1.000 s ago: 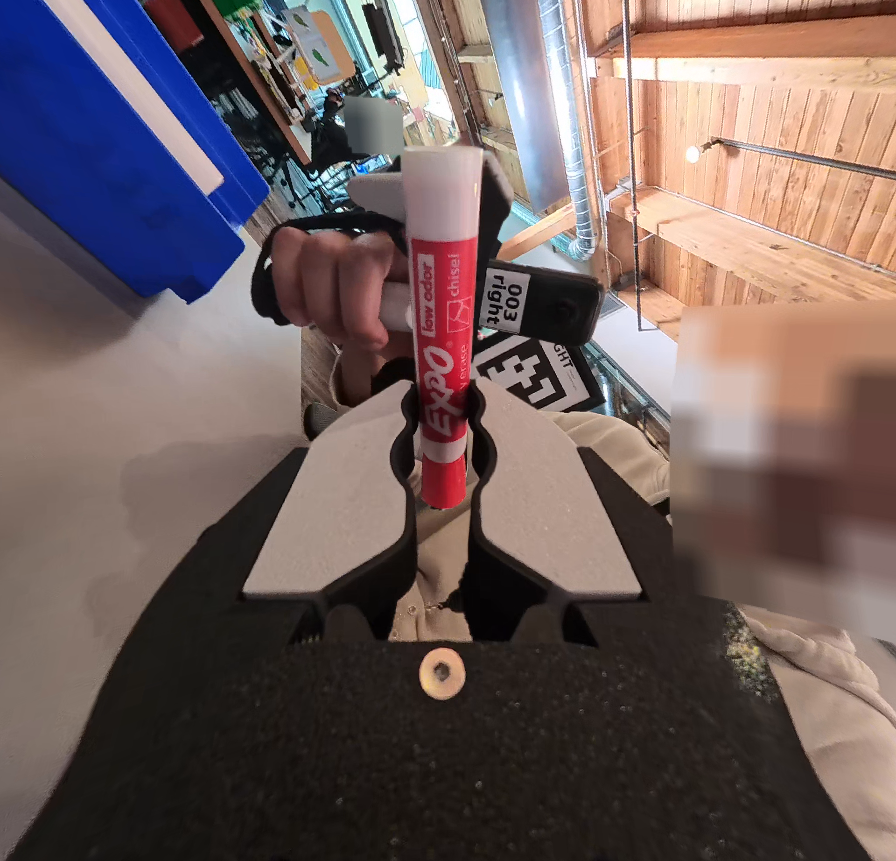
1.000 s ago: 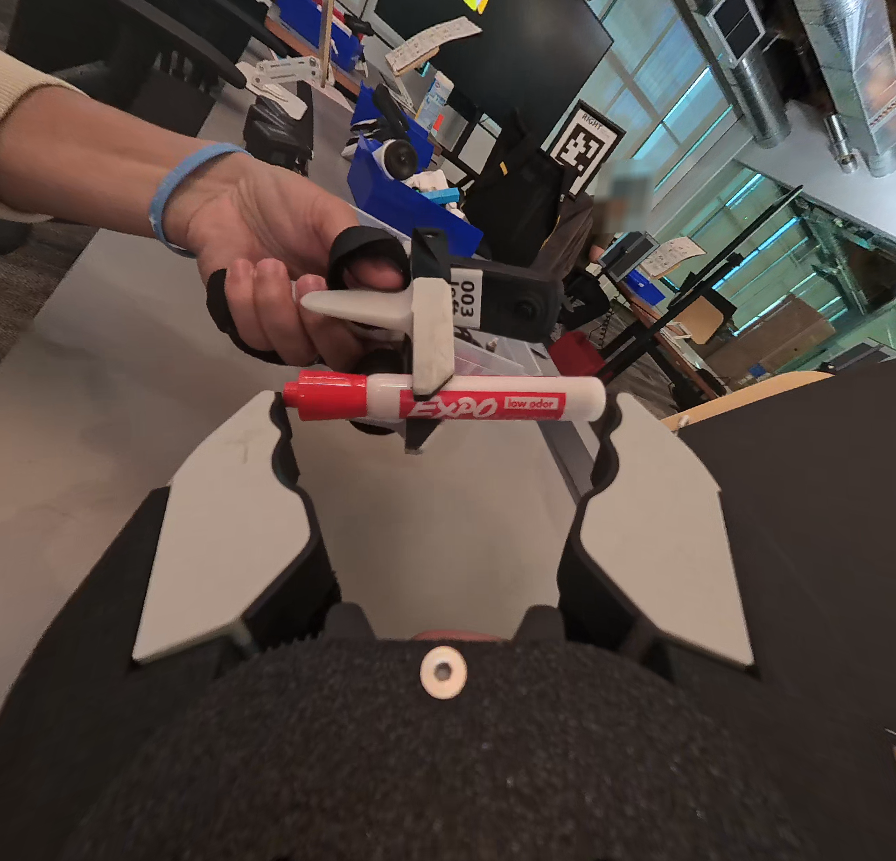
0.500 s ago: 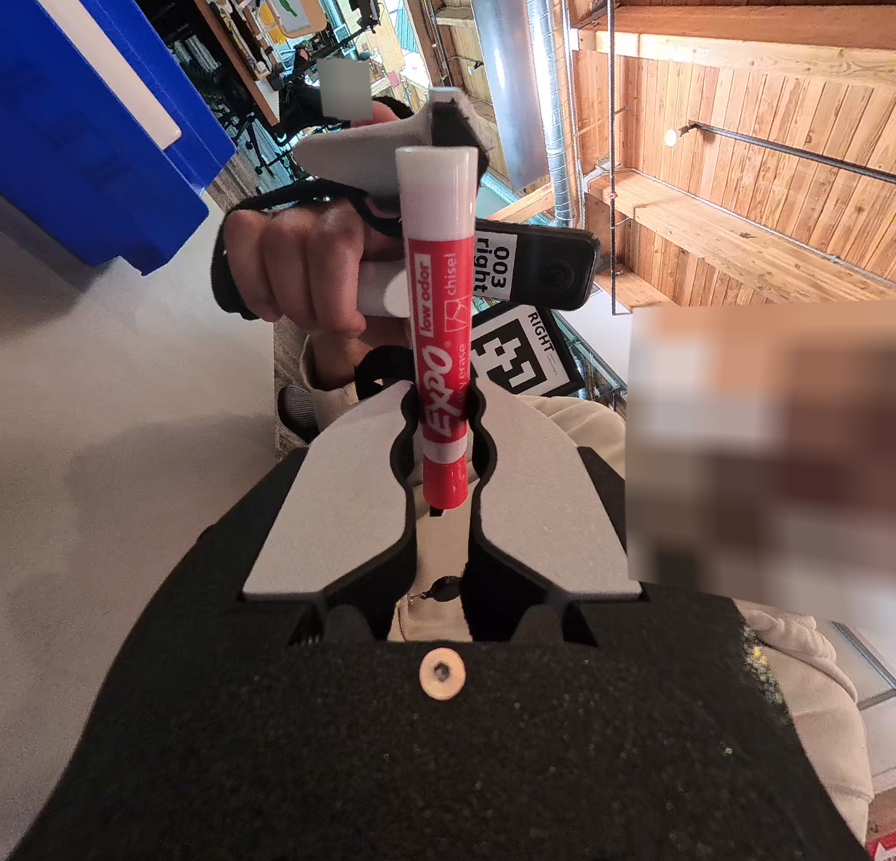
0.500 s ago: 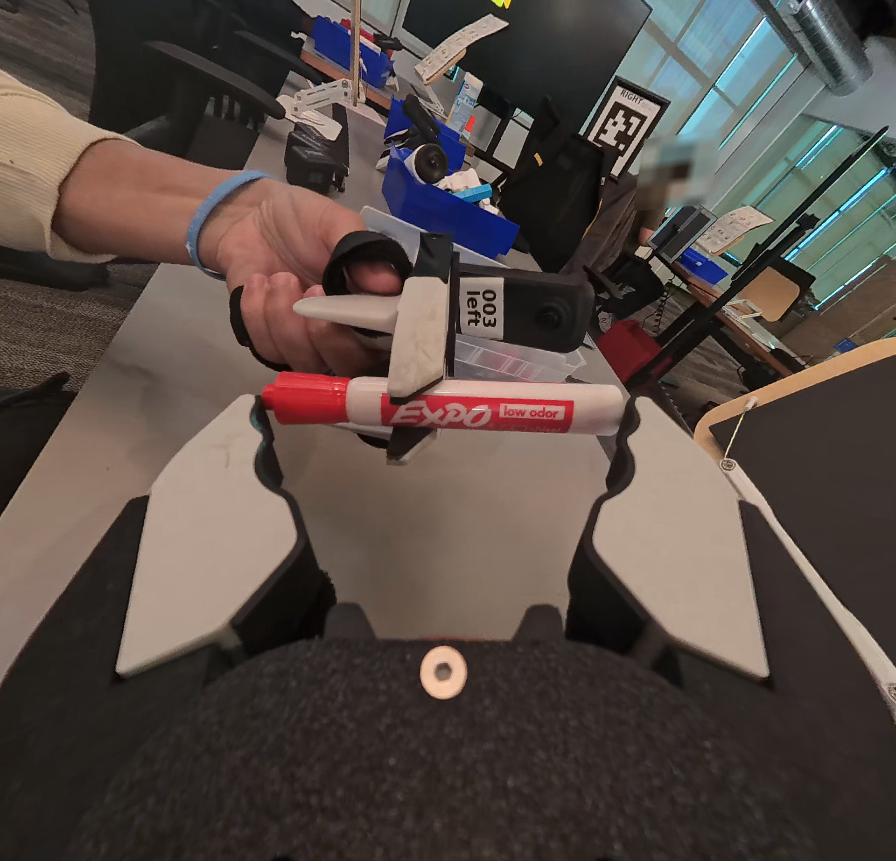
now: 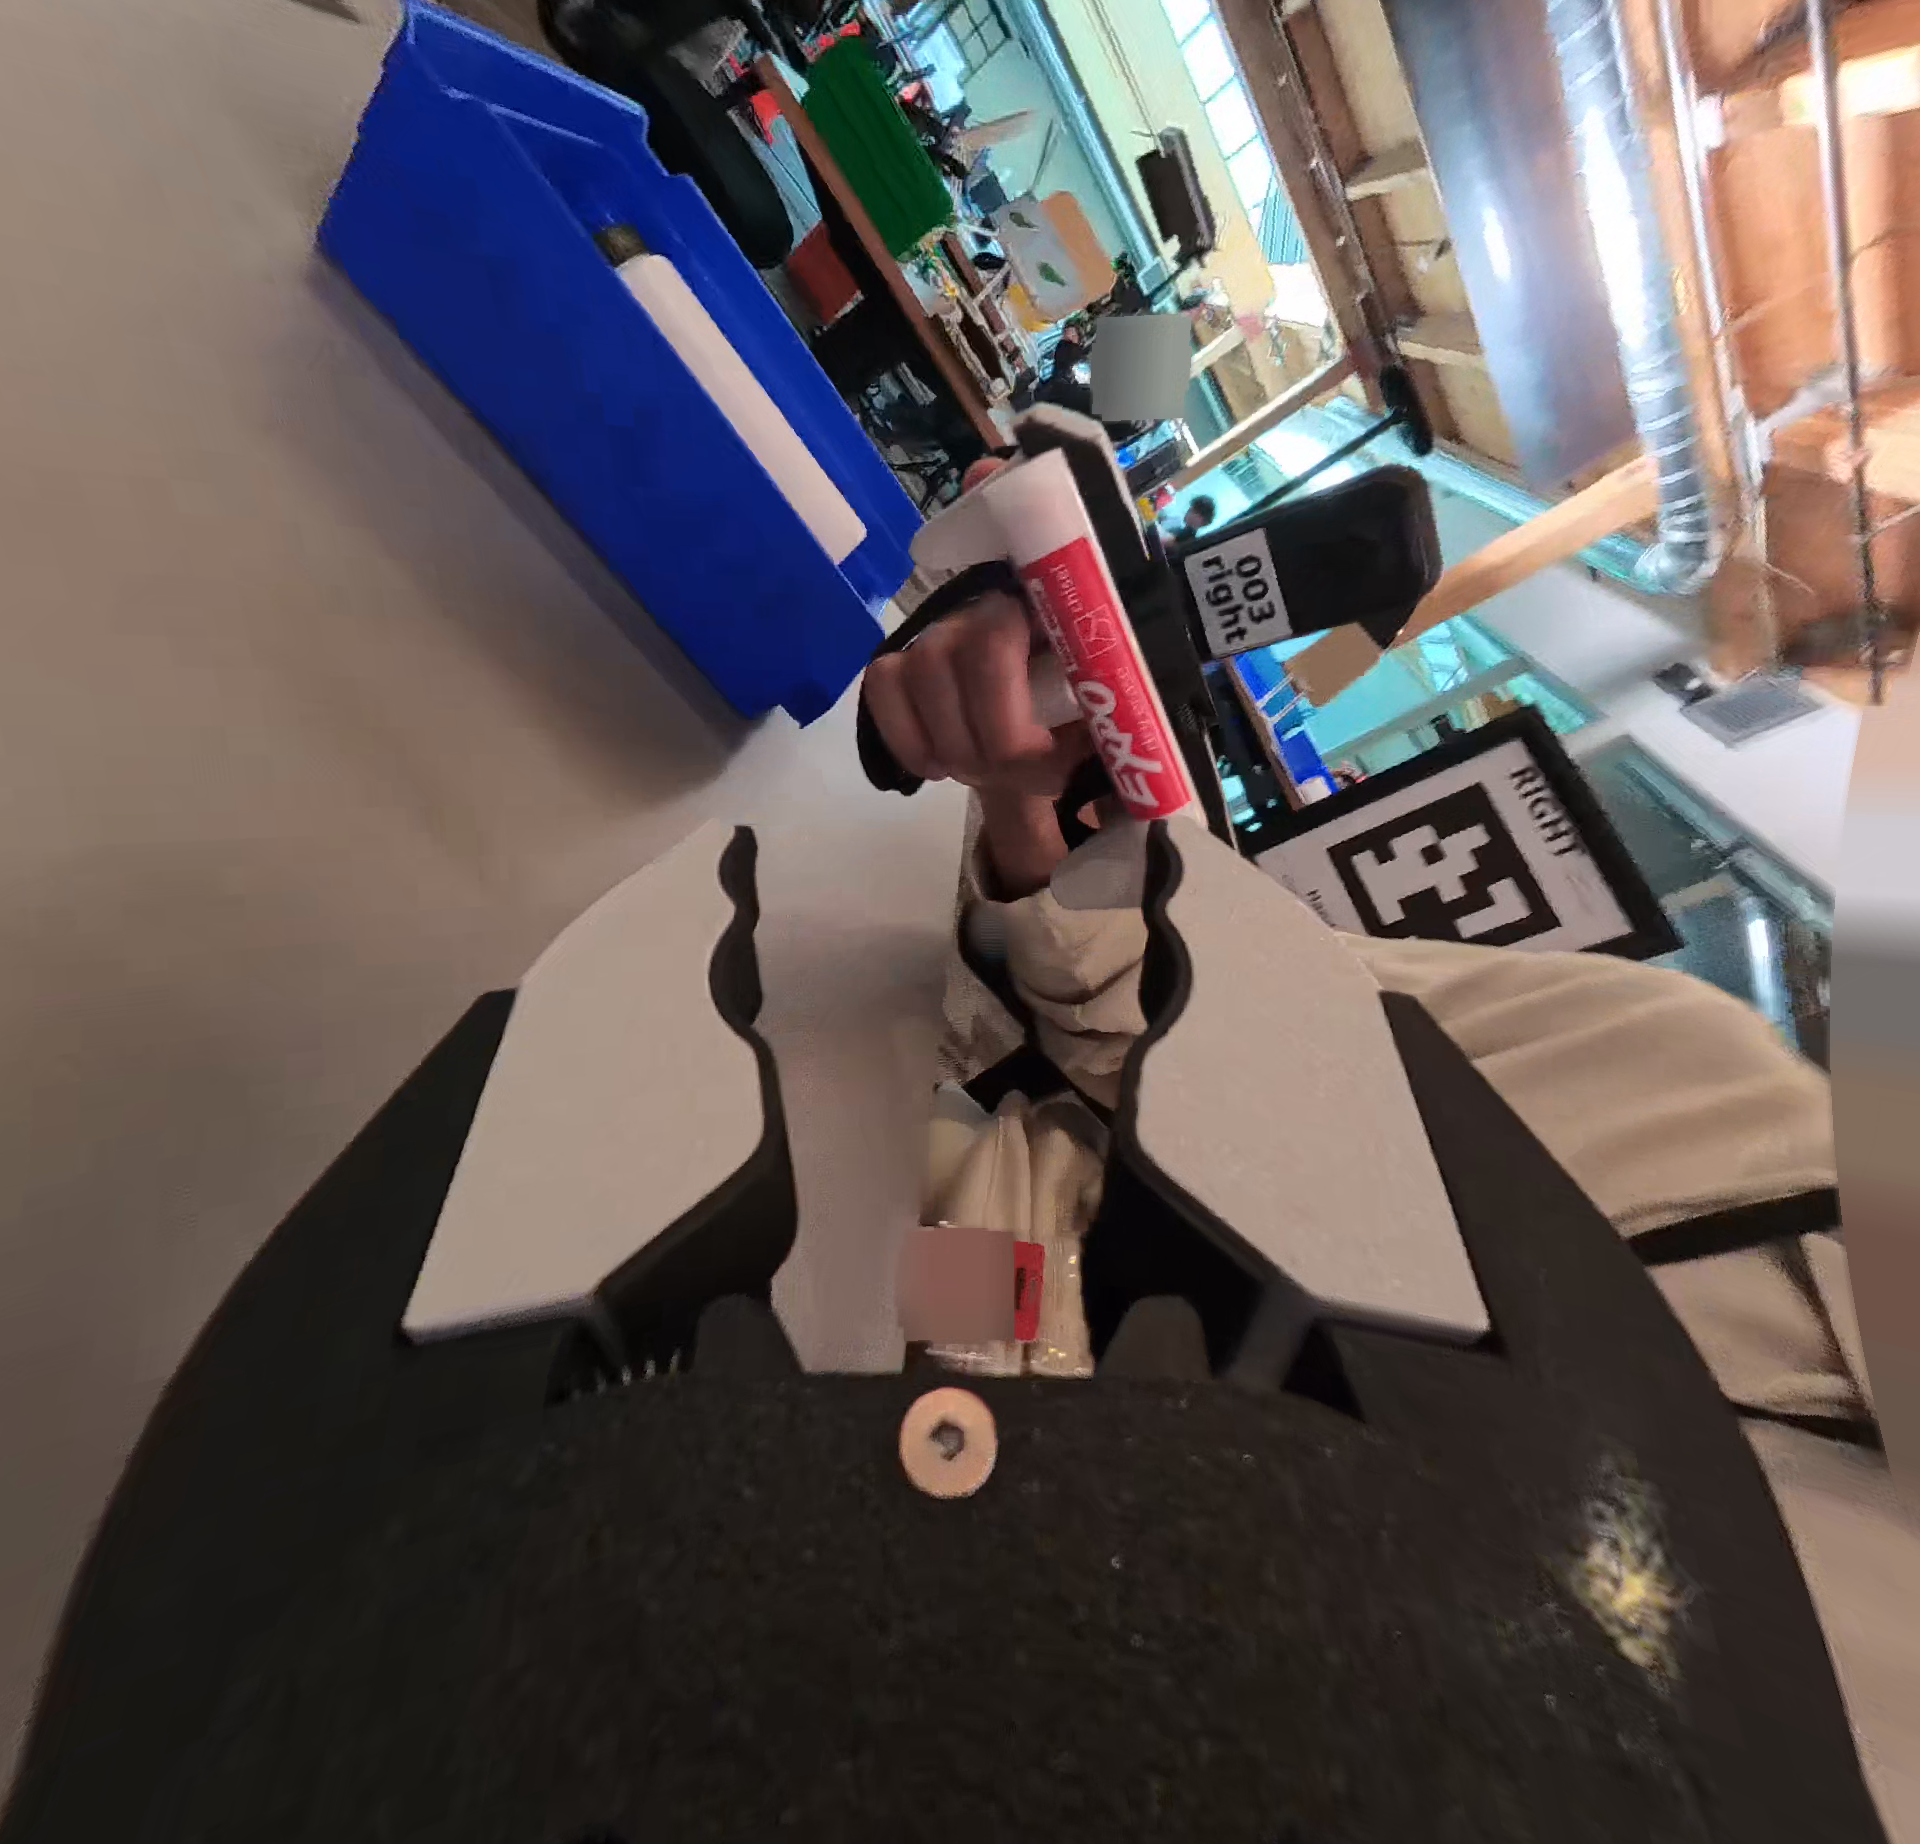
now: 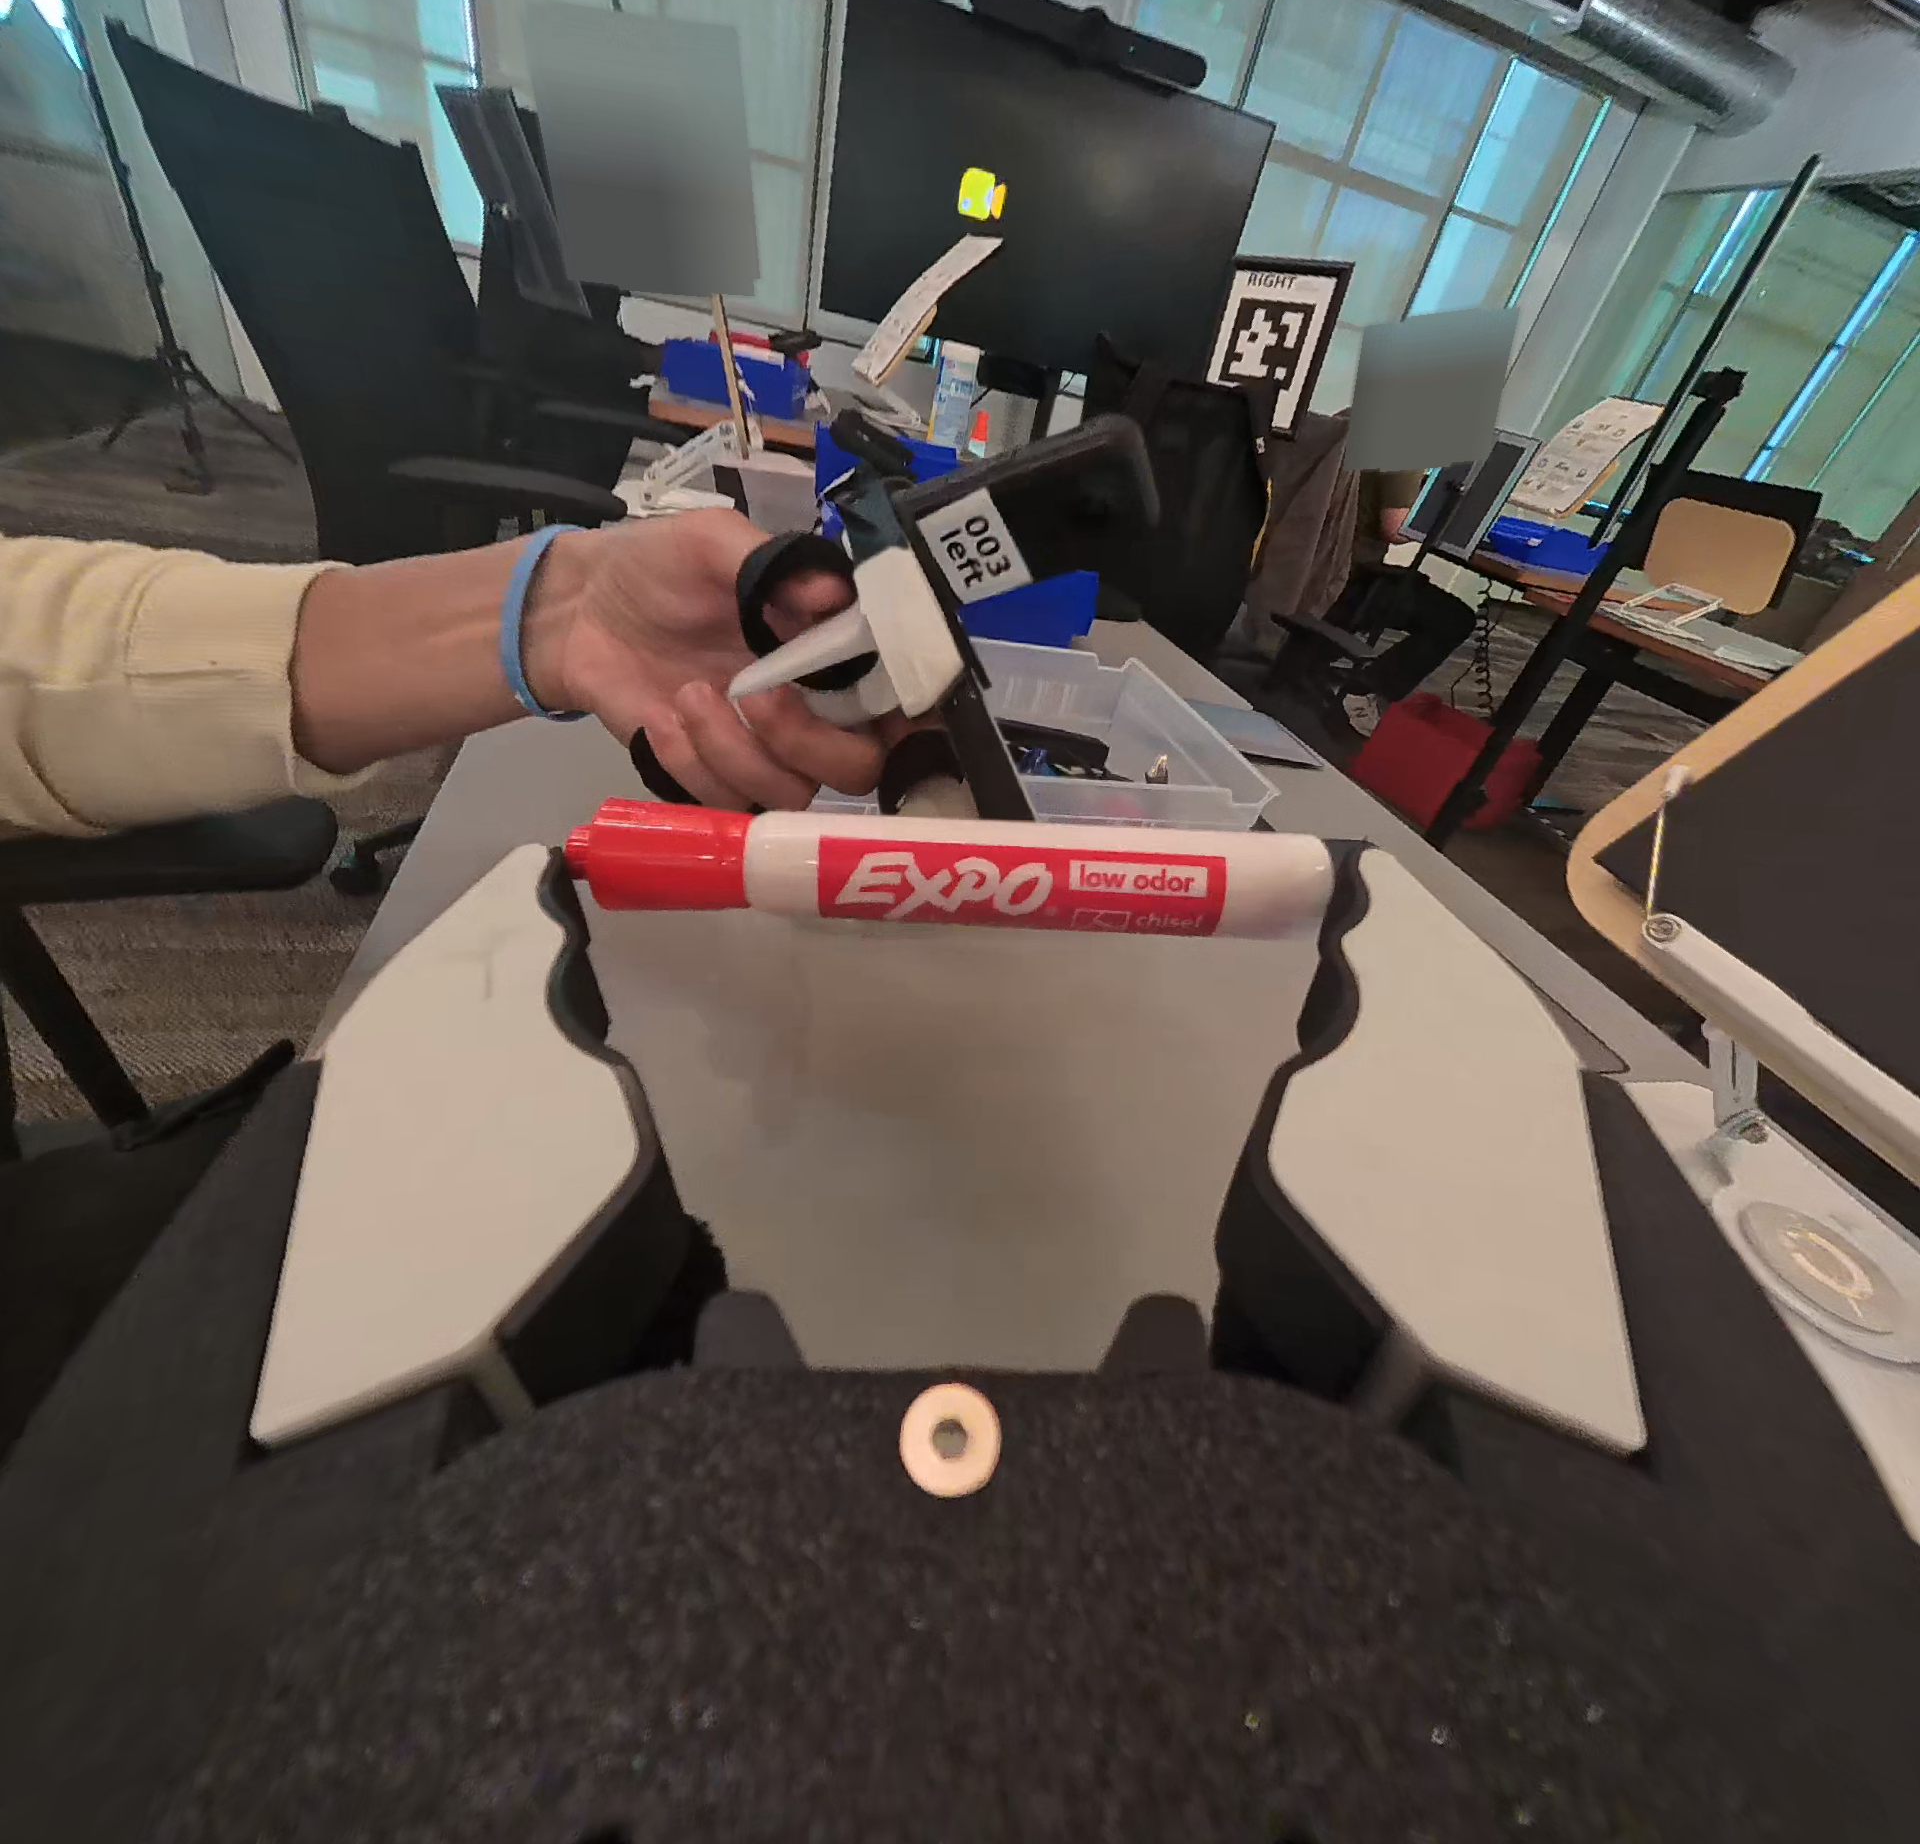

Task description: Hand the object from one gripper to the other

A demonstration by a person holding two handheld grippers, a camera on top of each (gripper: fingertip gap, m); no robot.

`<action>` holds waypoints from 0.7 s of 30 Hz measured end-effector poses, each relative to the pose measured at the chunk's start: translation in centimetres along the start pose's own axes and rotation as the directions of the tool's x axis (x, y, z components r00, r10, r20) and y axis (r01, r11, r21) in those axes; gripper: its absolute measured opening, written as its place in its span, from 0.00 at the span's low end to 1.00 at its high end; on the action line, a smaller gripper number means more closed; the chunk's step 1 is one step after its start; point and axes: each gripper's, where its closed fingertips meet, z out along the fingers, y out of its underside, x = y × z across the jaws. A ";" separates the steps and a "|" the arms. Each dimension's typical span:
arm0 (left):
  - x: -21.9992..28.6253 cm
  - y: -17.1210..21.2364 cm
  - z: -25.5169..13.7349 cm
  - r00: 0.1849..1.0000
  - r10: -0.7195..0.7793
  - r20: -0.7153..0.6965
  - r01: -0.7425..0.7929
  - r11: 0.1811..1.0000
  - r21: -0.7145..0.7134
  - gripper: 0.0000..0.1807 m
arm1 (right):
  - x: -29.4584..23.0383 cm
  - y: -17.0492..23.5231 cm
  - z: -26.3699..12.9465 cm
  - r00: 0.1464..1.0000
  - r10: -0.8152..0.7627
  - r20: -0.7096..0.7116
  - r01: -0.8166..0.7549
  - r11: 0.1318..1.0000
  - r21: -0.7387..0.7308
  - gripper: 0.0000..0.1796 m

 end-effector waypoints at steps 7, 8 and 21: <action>-1.0 -1.1 -0.1 0.794 0.519 0.317 -0.520 0.849 -0.091 0.33 | 0.4 -0.7 -0.2 0.983 0.174 0.055 -0.179 0.979 0.096 0.73; -0.6 -0.6 0.2 0.715 0.616 0.330 -0.603 0.782 -0.154 0.32 | 0.5 -0.7 -0.2 0.975 0.209 0.070 -0.216 0.970 0.110 0.73; 1.8 0.8 2.6 -0.147 0.927 0.345 -0.778 0.107 -0.619 0.27 | -2.3 -0.9 1.5 0.624 0.630 0.462 -0.739 0.667 0.090 0.73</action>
